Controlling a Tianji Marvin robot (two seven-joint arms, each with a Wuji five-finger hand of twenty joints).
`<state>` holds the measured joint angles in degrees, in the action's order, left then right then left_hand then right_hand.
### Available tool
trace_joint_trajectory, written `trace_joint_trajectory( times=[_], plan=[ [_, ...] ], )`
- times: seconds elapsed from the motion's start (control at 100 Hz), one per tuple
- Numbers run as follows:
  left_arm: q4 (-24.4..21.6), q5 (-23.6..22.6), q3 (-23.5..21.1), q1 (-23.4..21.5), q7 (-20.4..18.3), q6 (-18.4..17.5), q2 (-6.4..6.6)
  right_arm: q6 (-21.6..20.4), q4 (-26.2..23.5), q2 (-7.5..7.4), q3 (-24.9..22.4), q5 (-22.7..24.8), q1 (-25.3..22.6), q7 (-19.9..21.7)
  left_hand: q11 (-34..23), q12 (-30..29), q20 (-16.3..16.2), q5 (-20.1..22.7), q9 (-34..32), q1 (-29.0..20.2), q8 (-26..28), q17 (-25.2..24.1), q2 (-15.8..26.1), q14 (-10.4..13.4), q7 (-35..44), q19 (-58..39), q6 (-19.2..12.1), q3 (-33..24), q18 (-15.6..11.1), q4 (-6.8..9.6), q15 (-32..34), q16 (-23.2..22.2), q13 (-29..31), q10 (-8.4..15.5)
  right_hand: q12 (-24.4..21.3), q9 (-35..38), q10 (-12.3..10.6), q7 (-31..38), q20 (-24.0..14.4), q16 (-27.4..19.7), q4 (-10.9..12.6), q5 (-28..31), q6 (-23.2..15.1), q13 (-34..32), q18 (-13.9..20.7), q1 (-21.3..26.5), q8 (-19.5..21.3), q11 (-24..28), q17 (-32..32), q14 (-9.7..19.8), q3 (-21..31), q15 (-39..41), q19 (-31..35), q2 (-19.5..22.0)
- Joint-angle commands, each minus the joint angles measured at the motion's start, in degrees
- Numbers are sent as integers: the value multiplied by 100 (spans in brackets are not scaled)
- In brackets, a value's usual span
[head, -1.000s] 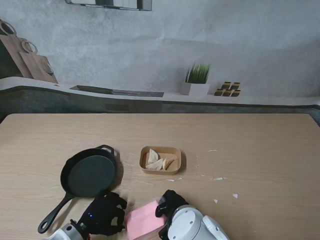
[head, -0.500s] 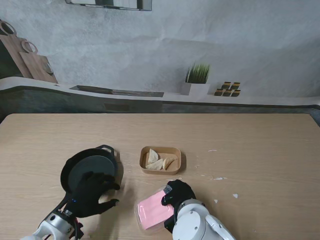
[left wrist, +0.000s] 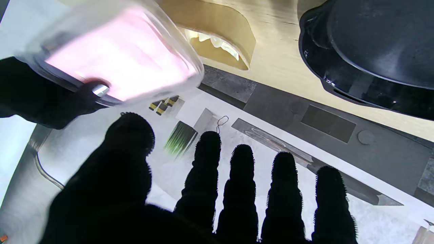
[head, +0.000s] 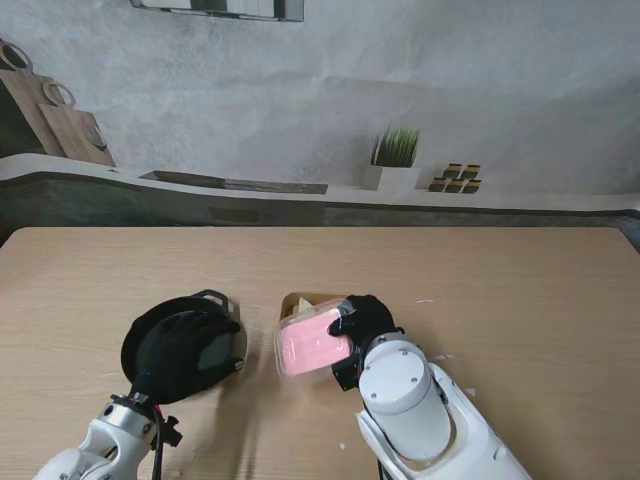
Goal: Load dumplings into a food container
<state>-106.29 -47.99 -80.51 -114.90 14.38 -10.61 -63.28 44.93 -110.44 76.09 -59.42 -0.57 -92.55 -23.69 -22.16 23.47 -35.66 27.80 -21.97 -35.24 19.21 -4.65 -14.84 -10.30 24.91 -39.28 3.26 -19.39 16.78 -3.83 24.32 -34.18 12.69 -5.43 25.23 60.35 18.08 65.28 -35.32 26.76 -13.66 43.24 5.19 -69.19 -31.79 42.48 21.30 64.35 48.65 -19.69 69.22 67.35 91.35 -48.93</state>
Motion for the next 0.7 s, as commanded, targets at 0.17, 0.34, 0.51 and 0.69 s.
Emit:
trace_joint_trajectory(
  times=[0.17,0.34,0.51,0.69],
  plan=[
    [170,167,120,157,-39,120,-68,-185,856,378,67,-171,751,-301,85,-58,123,-298,244,-156,-80,-54,264,2,-157,304,127,195,114,182,-143,76,-293,-128,137,-214,24,525,-274,143,-127,-197,-563,-163,480,516,229,360,-211,-418,237,554,530,477],
    [225,296,177,224,-19,201,-88,-426,1512,581,77,-625,1142,-725,78,-61,139,-493,315,-174,-97,-56,306,4,-196,330,180,271,104,194,-158,76,-340,-125,126,-250,15,574,-285,145,-118,-248,-561,-143,512,528,208,384,-201,-381,222,560,522,502],
    [250,345,192,260,-31,260,-94,-498,1938,720,86,-931,1392,-956,69,-64,143,-489,342,-221,-99,-55,312,8,-172,342,263,321,98,210,-166,76,-362,-137,129,-265,-1,614,-294,156,-116,-287,-569,-147,516,527,198,406,-200,-331,184,566,519,533],
    [243,362,190,265,-38,307,-98,-458,2295,817,121,-920,1546,-1085,51,-59,133,-499,369,-249,-115,-53,308,1,-175,340,333,356,84,224,-154,66,-368,-148,96,-247,-13,620,-296,149,-112,-290,-558,-166,523,504,157,391,-196,-278,182,524,504,517]
  ],
)
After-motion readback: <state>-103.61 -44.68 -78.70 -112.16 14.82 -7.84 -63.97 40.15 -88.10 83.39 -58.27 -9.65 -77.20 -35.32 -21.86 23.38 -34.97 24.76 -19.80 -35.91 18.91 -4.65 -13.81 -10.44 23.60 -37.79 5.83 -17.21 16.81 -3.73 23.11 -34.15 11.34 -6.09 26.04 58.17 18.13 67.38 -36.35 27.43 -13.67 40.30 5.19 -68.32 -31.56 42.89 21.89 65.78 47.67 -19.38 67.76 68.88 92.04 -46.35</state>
